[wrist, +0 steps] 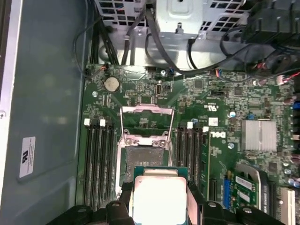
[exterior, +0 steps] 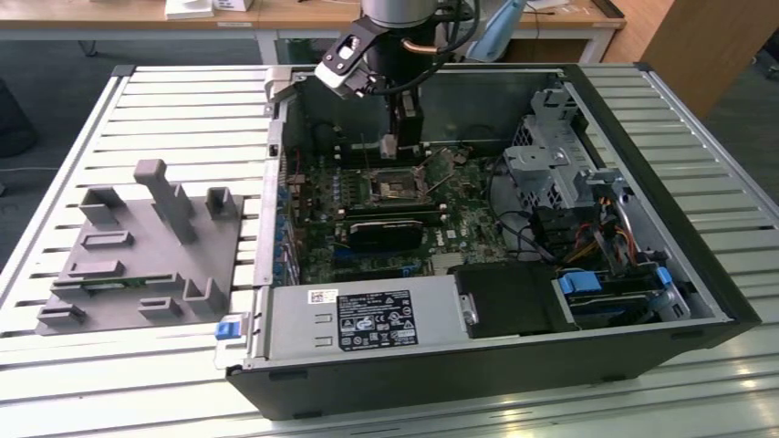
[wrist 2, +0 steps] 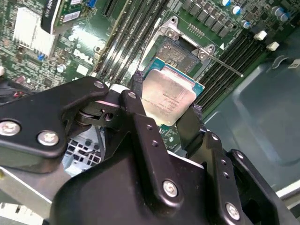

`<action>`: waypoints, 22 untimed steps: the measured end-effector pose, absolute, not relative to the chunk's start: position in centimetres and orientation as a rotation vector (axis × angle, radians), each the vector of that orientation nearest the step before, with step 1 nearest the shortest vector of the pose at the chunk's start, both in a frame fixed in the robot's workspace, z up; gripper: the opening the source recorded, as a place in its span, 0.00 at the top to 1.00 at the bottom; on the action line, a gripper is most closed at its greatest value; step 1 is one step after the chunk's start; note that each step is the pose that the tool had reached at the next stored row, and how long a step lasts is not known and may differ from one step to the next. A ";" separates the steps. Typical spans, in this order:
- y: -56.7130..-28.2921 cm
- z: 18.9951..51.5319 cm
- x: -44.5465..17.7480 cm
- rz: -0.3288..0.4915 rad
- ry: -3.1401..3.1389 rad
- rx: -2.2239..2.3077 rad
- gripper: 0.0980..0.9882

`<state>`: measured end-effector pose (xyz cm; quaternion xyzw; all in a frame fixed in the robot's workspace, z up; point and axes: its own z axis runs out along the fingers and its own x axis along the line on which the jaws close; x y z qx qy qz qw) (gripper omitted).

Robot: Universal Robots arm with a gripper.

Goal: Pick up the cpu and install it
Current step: 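Place the cpu into insertion slot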

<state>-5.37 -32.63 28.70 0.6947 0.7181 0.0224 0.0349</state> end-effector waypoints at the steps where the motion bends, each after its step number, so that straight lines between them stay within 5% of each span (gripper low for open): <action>1: -32.6 28.5 -5.4 0.069 2.210 2.133 0.51; 22: -32.1 24.7 -4.9 0.063 2.213 2.134 0.51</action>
